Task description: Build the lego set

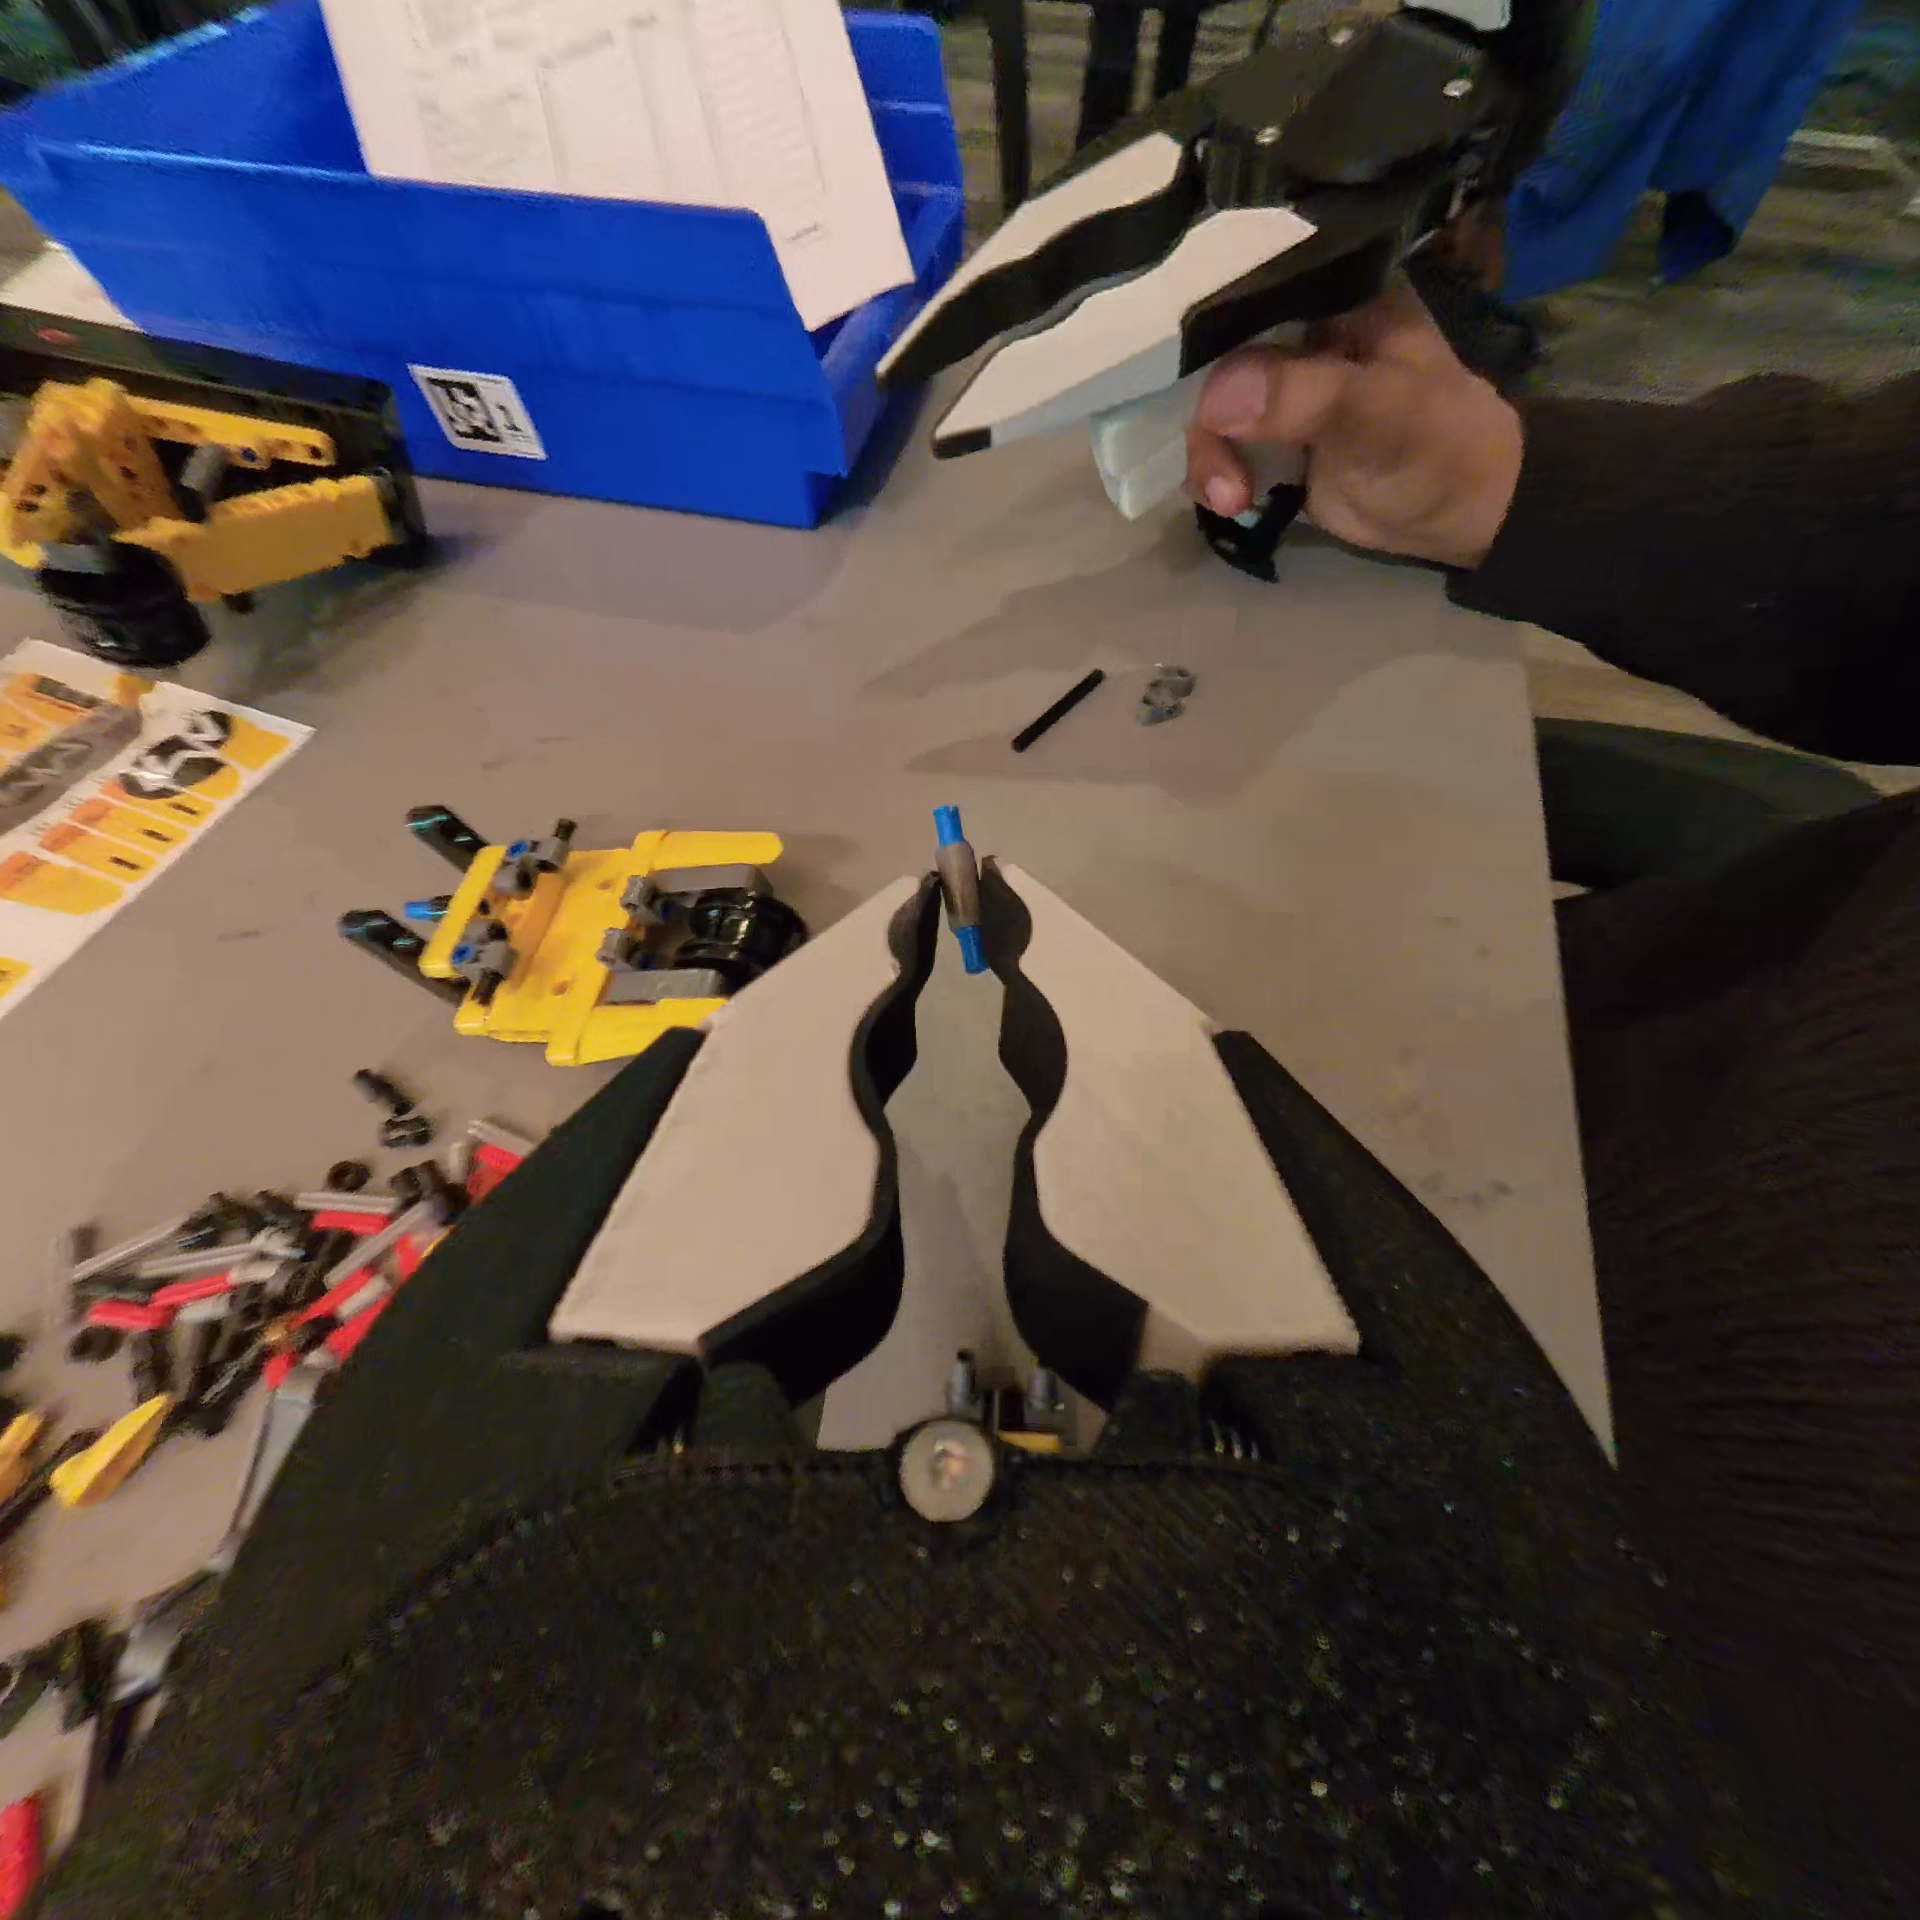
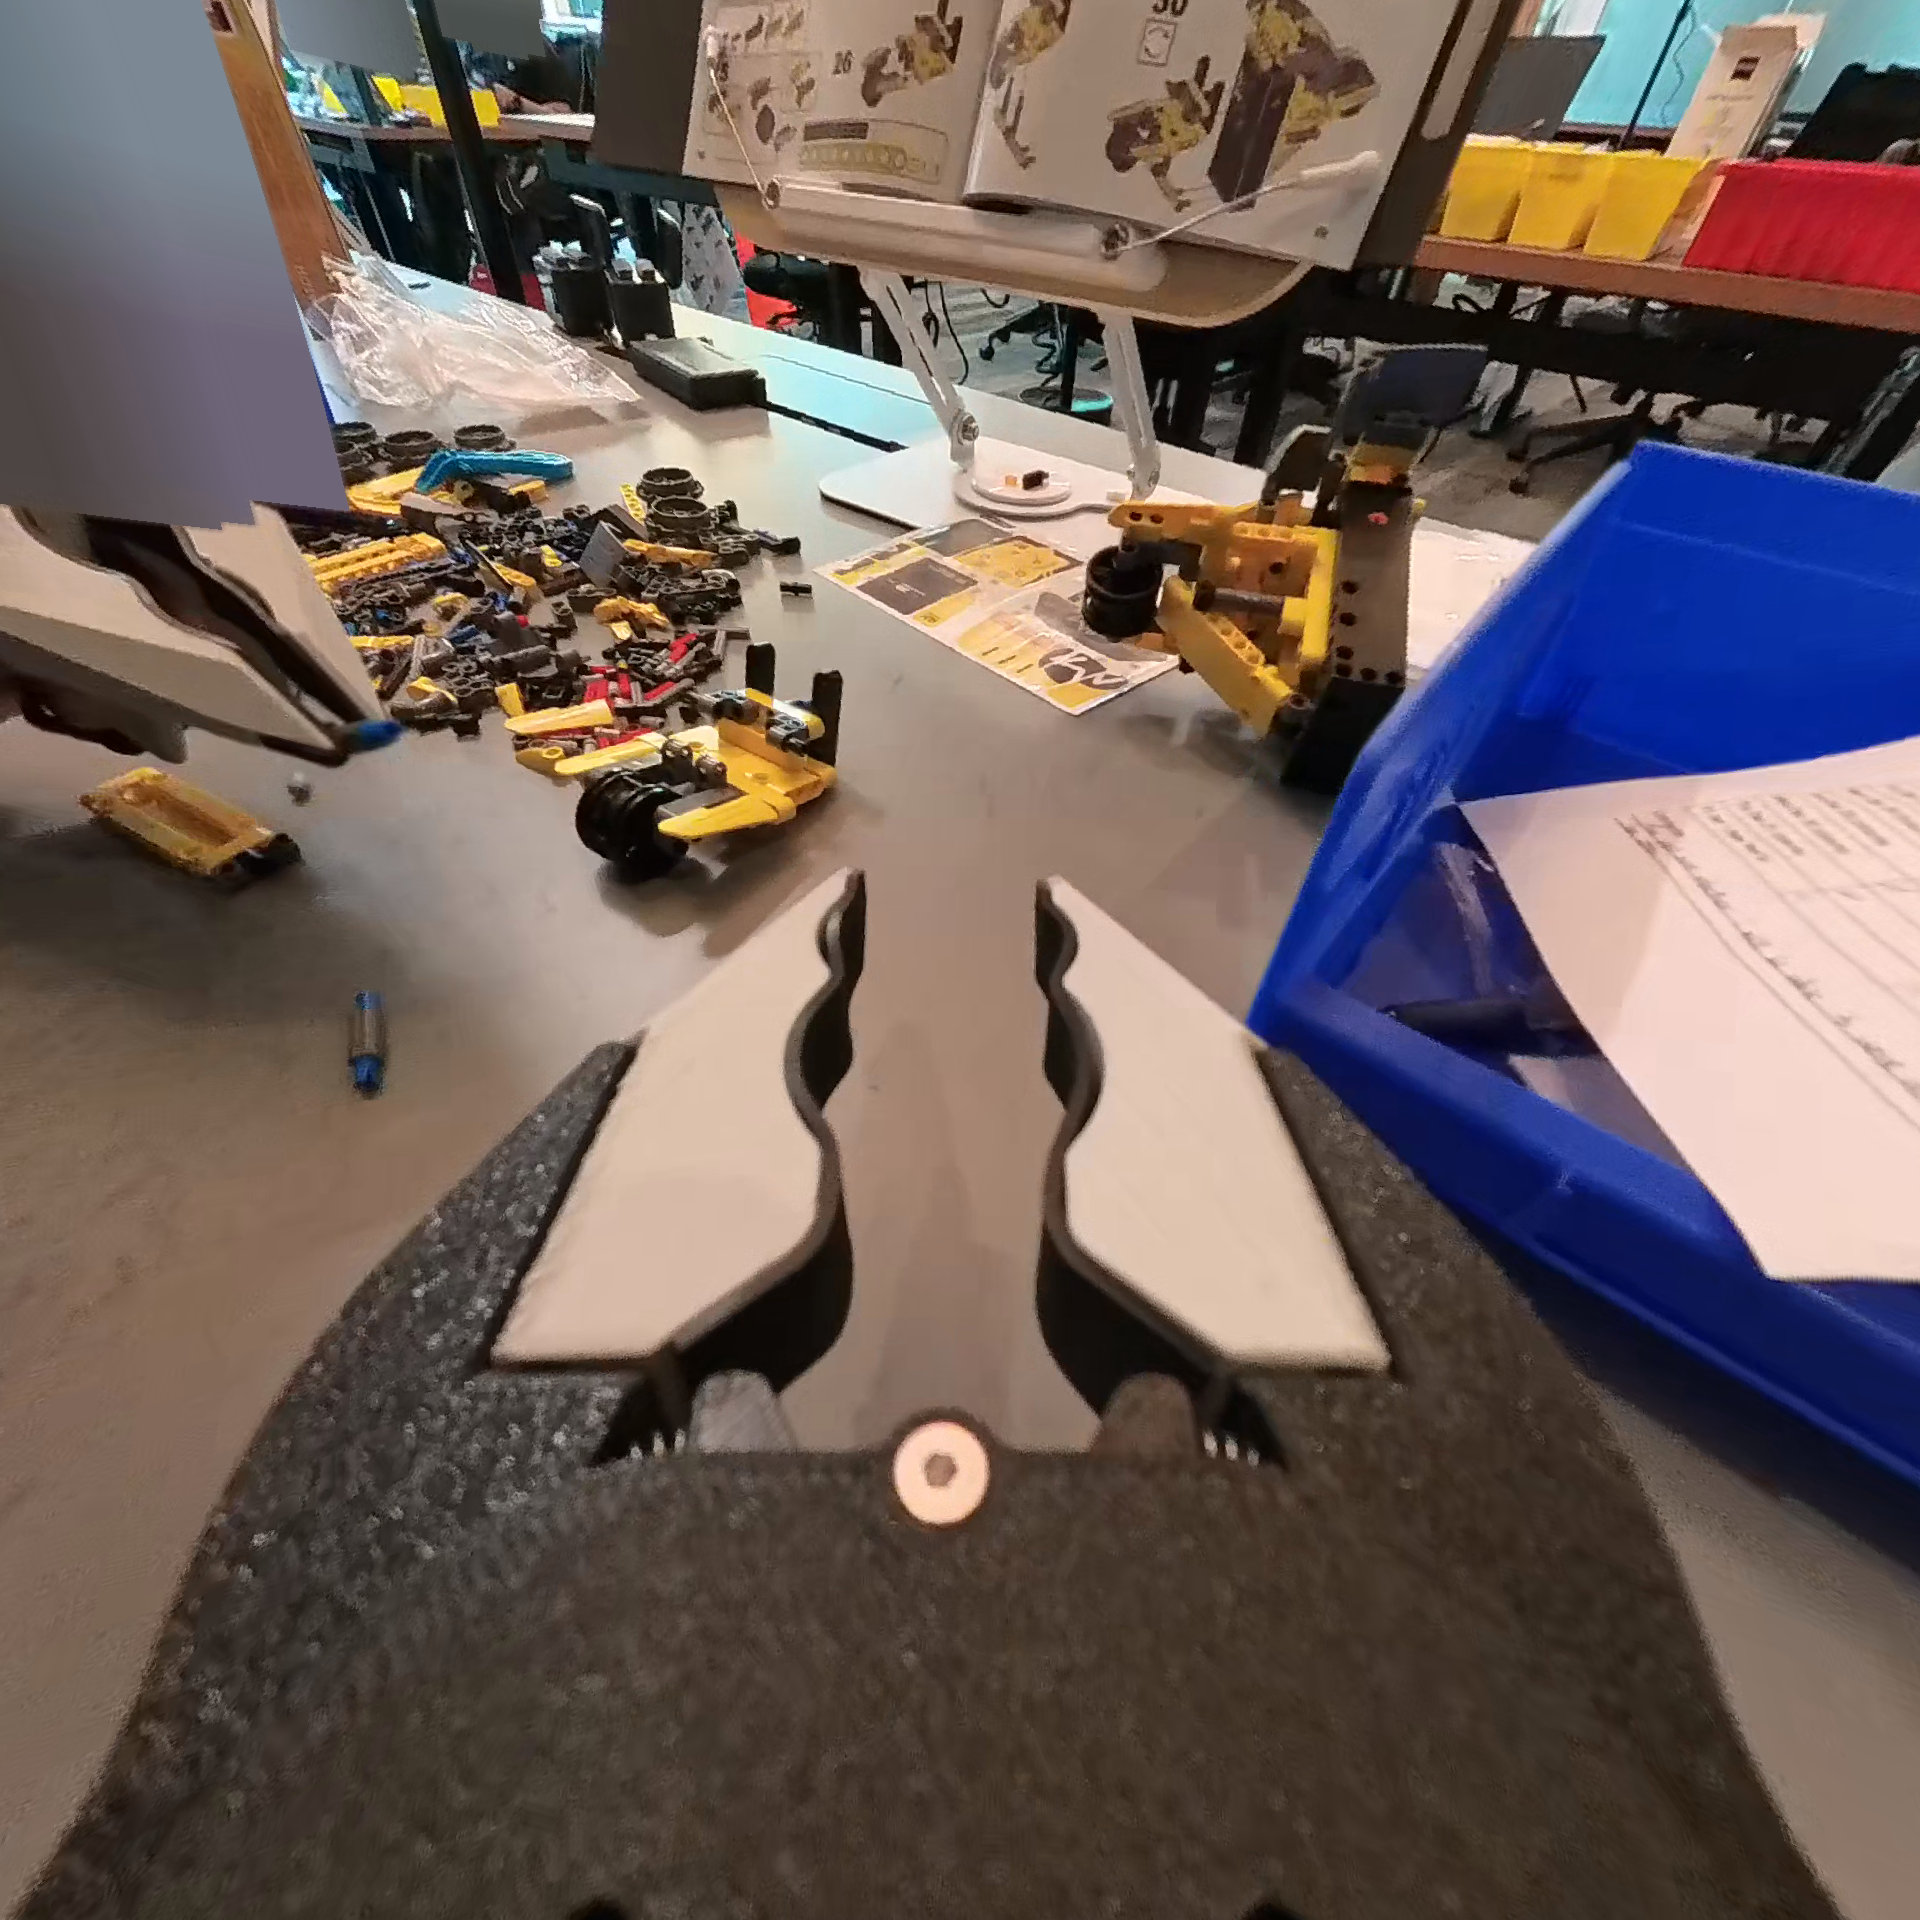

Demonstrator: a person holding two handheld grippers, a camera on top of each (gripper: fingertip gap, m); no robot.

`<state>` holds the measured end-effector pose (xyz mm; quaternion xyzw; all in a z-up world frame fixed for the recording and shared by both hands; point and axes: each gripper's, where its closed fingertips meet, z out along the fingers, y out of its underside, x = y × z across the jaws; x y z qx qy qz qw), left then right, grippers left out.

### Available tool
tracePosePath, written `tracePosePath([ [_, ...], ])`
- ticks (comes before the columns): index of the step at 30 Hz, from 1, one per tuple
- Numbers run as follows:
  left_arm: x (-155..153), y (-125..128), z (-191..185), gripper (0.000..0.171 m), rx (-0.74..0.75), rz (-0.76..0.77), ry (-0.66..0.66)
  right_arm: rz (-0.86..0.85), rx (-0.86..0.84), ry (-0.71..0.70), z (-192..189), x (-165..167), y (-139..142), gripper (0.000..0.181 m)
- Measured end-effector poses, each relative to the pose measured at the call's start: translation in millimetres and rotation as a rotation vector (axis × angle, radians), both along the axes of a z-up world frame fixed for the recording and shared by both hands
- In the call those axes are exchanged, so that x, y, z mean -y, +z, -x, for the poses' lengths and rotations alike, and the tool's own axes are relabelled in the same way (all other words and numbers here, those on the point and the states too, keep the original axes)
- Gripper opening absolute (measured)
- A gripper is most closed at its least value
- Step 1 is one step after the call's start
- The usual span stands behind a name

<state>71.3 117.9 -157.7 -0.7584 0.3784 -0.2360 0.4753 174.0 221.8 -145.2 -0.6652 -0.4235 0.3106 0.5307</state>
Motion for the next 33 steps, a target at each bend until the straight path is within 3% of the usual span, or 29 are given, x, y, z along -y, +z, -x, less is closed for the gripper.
tracePosePath([
  [4,-0.4,-6.1,11.9,0.005,0.007,0.009,0.031,-0.024,0.03,-0.043,0.4,-5.4,-1.7,0.037],
  [9,2.1,6.7,9.6,0.005,0.1,0.001,0.019,-0.123,-0.012,-0.153,-19.2,-9.7,12.0,0.036],
  [23,9.5,27.1,6.2,0.008,0.267,0.028,-0.028,-0.044,-0.227,-0.217,-52.5,-17.6,31.0,0.038],
  [33,3.7,27.7,11.4,0.007,0.35,0.084,-0.027,-0.001,-0.267,-0.254,-62.7,-26.9,31.5,0.041],
])
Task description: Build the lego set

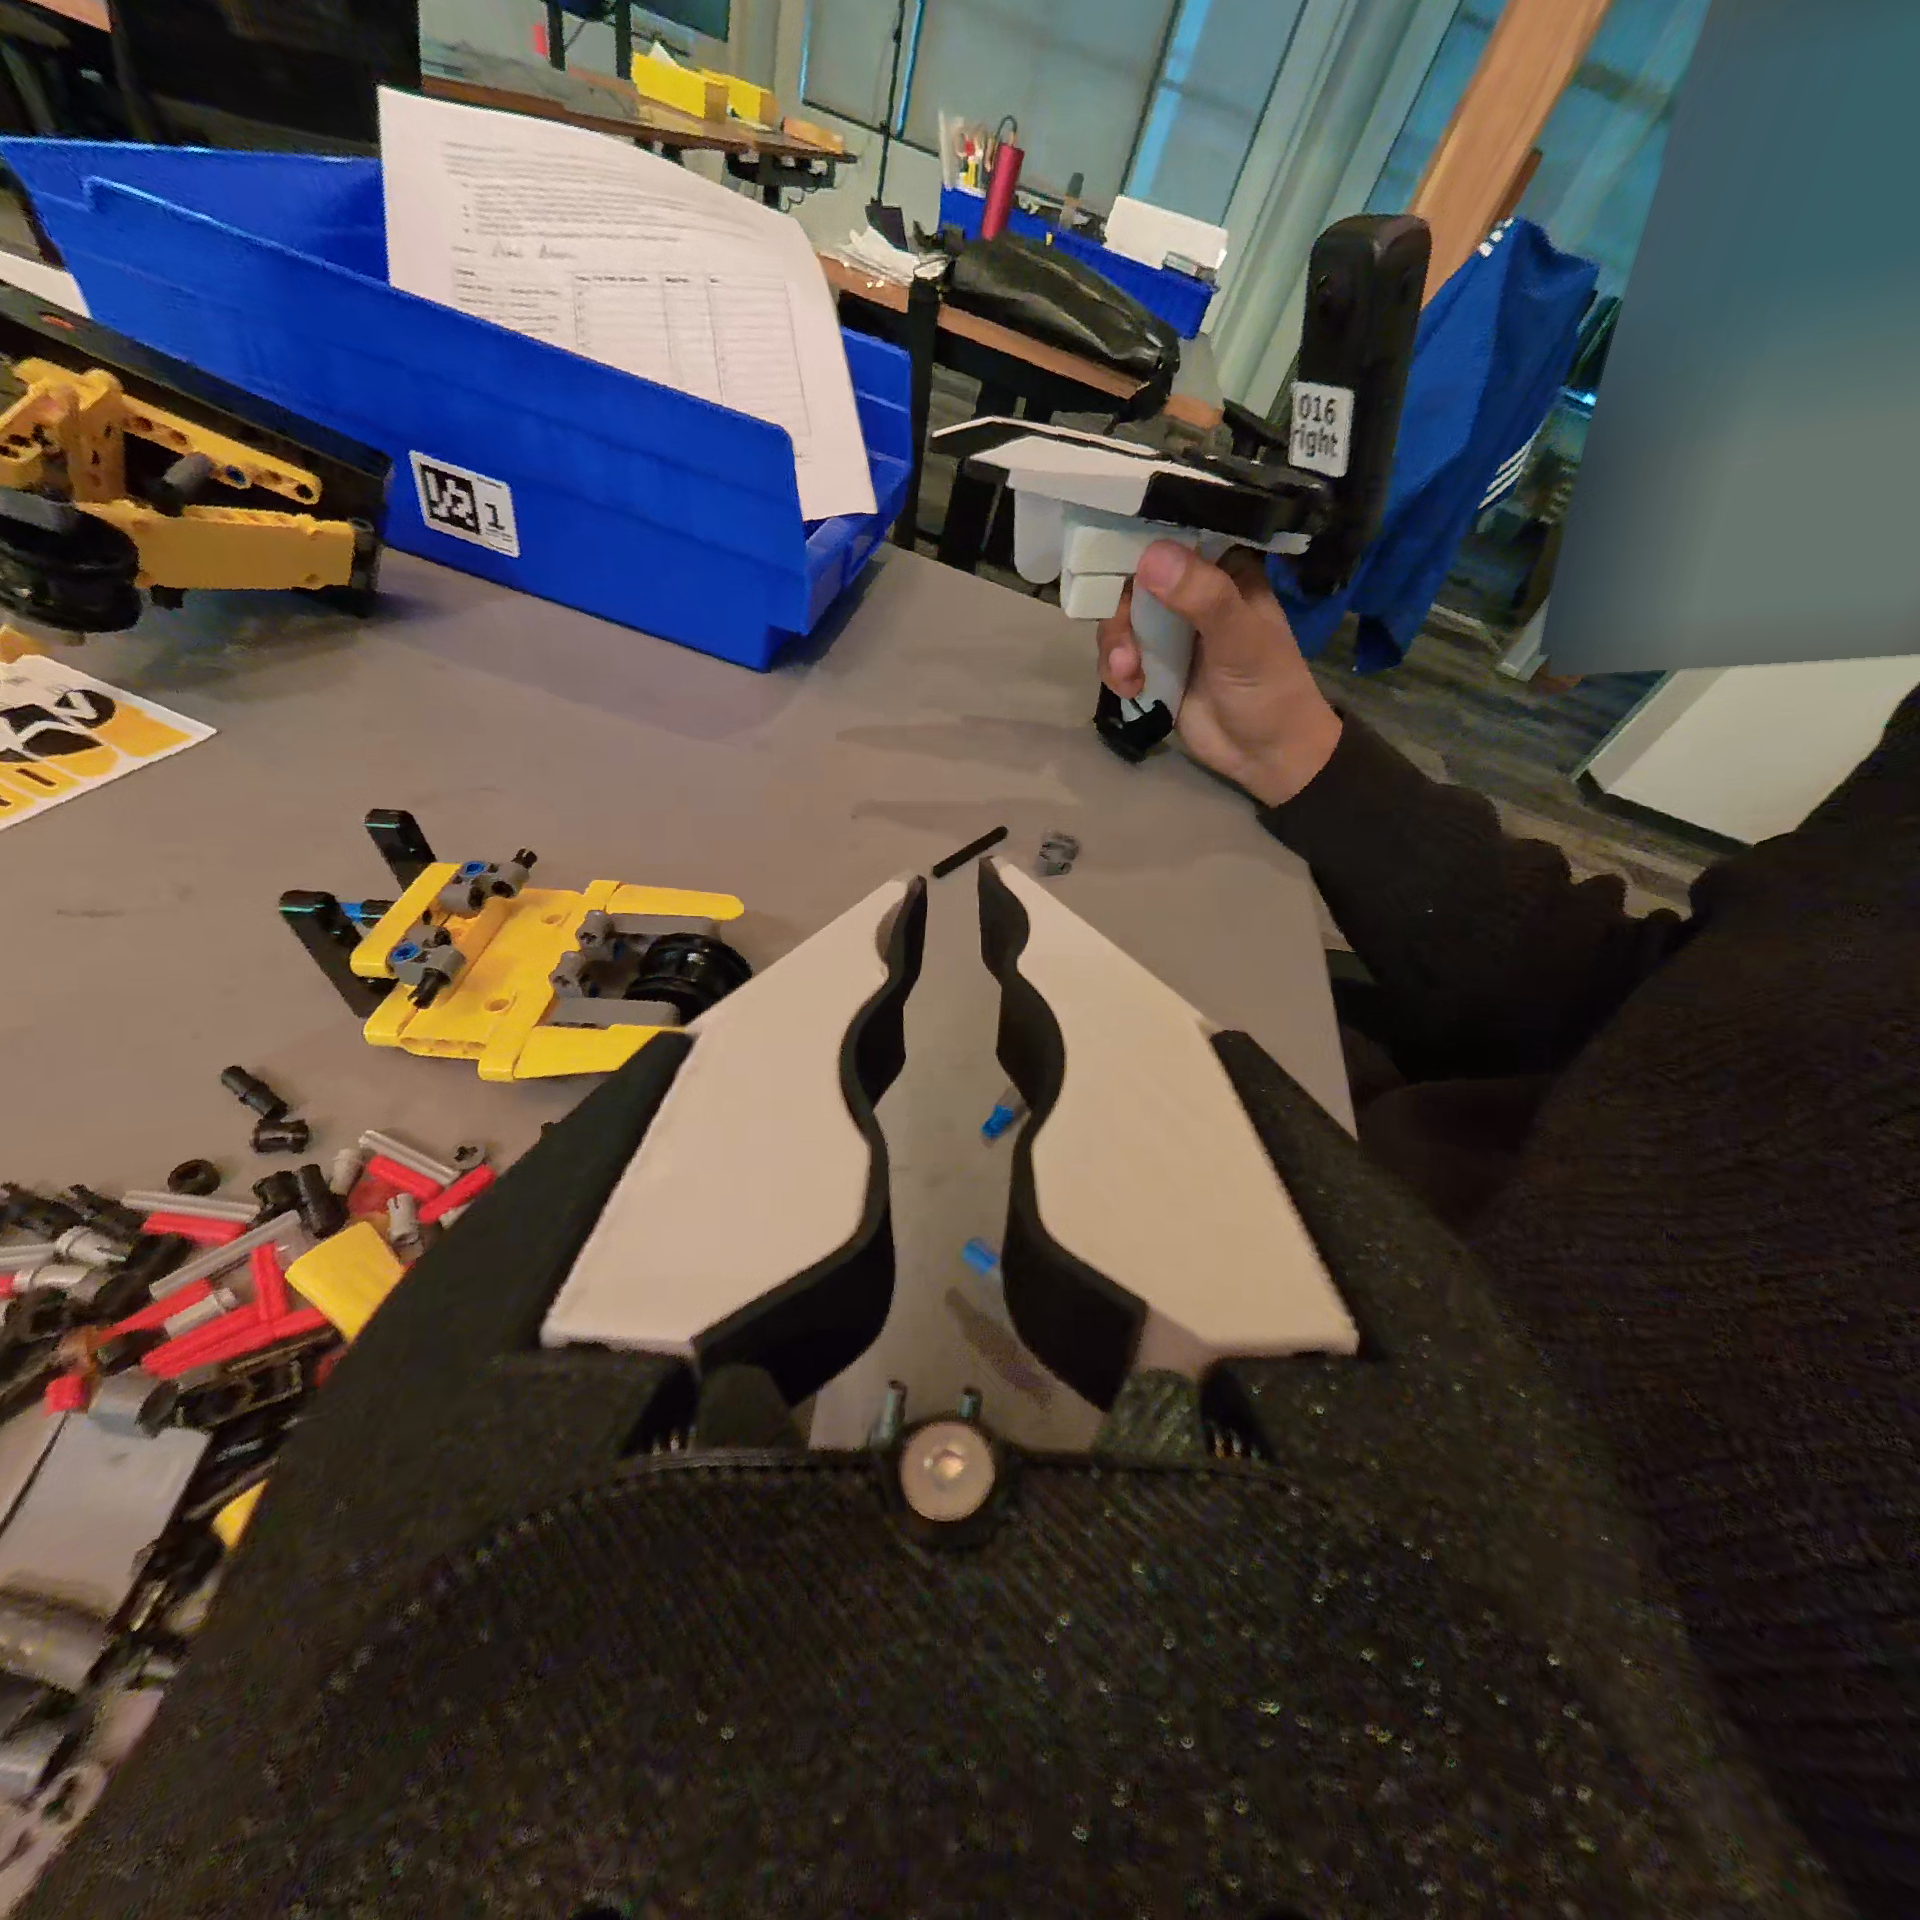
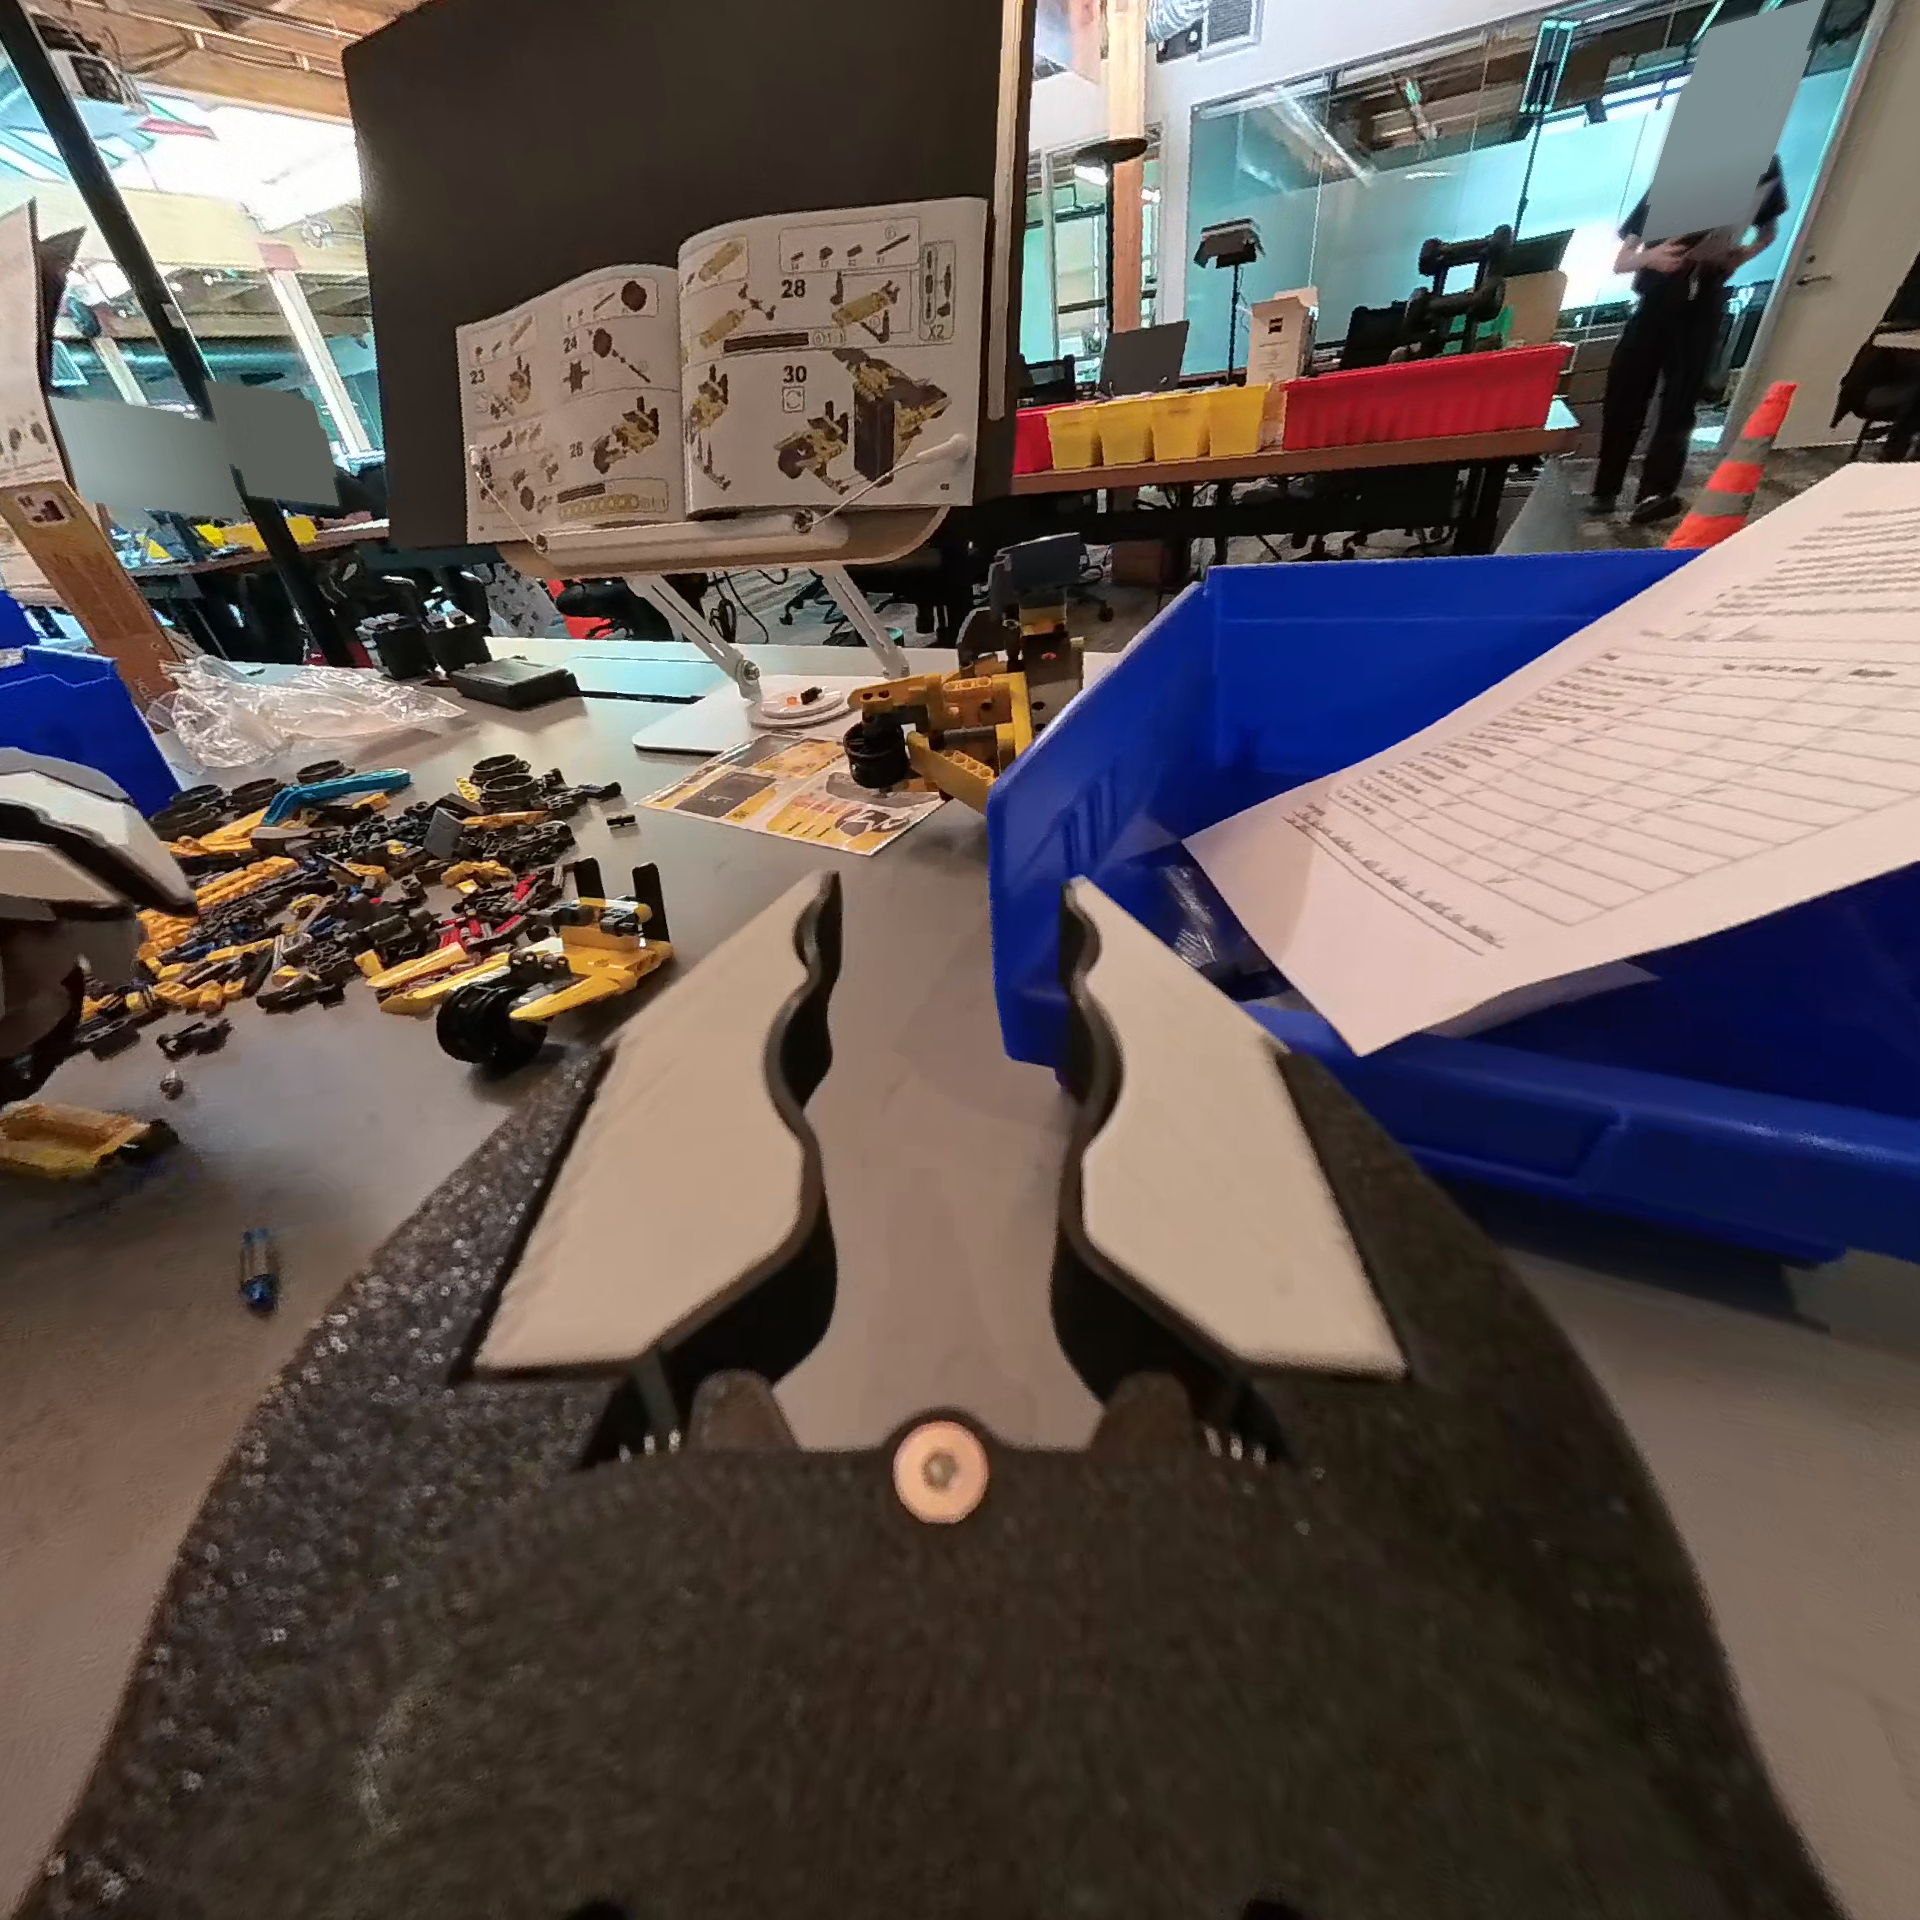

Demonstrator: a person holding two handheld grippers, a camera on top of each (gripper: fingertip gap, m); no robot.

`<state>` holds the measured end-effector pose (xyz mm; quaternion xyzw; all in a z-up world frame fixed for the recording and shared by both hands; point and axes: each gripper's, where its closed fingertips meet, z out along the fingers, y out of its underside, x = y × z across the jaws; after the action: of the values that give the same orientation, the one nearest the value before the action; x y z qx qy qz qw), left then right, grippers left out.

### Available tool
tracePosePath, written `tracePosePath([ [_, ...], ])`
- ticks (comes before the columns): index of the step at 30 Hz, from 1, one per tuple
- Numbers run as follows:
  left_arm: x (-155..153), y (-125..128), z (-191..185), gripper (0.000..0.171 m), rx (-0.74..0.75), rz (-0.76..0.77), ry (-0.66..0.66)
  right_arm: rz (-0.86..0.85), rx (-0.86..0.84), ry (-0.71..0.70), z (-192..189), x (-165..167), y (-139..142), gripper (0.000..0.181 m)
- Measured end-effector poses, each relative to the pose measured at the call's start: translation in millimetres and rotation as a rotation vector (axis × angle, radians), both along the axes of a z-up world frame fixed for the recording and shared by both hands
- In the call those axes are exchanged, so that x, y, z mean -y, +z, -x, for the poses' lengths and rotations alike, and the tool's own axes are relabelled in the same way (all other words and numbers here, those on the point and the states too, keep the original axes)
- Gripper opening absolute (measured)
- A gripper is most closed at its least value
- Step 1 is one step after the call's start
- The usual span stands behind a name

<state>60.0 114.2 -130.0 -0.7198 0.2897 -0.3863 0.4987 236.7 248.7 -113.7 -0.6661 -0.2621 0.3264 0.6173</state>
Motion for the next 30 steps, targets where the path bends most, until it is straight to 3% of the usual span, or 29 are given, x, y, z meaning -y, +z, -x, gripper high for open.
tracePosePath([
  [25,-0.9,12.3,12.0,0.015,-0.024,-0.089,0.08,-0.006,-0.005,-0.007,-0.6,2.5,0.7,0.041],
  [28,-1.2,10.3,12.4,0.016,-0.04,-0.092,0.086,0.051,-0.08,0.113,12.1,27.1,3.6,0.04],
  [30,-1.7,7.5,12.4,0.017,-0.056,-0.089,0.09,0.03,0.015,0.156,21.4,48.3,-6.0,0.025],
])
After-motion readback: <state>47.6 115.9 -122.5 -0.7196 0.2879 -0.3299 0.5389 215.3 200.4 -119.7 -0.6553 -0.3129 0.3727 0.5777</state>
